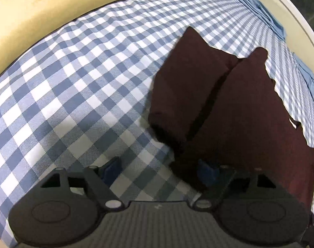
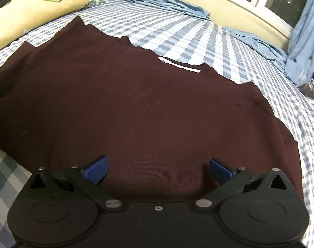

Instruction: Fold small clothes

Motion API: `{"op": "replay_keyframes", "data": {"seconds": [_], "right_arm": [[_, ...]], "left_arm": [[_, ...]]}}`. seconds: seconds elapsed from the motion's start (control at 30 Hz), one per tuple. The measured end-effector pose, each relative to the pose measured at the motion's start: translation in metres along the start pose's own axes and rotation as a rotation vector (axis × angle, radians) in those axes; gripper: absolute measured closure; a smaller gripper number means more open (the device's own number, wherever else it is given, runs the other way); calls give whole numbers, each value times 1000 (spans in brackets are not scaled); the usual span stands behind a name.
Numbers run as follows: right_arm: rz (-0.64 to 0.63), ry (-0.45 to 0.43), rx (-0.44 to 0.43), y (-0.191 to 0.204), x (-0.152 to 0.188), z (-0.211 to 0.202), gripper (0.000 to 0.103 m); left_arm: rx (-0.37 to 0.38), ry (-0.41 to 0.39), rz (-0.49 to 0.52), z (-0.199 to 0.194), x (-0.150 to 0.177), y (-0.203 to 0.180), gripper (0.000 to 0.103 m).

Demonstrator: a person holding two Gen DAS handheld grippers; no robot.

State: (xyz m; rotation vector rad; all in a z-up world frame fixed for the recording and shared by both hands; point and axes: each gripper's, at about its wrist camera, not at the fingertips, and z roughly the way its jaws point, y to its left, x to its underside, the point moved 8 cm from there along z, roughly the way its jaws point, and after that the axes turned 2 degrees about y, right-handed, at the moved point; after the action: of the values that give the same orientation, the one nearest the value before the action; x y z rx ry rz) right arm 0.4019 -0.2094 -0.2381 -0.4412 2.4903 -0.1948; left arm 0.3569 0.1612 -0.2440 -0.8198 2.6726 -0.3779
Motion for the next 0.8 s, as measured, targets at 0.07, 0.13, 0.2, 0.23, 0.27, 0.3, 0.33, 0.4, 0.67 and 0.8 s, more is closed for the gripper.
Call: {"op": "replay_keyframes", "data": {"seconds": [0.07,0.13,0.2,0.23,0.27,0.3,0.33,0.4,0.67,0.8], "right_arm": [[3,-10,-1,-2,-3,-5,1],[6,-37,24,-6,-4,-11,1],[3,-35,45,-10,0,-10,1],[2,-20,39,-11,3,-8,1],[8,-11,32,-11,6,-6,1],[15,-7,27,-11,8,-5,1],[20,2,22,-11,11,-4,1],[26,21,12,-10,13,-1,0],[33,47,-15,-14,13,-7,1],[35,13,-24,-27,8,-22,1]], "left_arm": [[38,-2,22,-5,2,-8,10],[99,-5,35,-8,7,-18,5],[138,-1,36,-4,10,-27,5],[139,1,22,0,11,-29,5],[136,4,-5,5,10,-29,5],[134,5,-37,9,9,-28,6],[126,-7,-76,13,6,-27,8],[101,-32,-153,16,1,-24,20],[21,-139,-119,-3,-11,-39,84],[38,-286,78,-45,-13,-84,93]]}}
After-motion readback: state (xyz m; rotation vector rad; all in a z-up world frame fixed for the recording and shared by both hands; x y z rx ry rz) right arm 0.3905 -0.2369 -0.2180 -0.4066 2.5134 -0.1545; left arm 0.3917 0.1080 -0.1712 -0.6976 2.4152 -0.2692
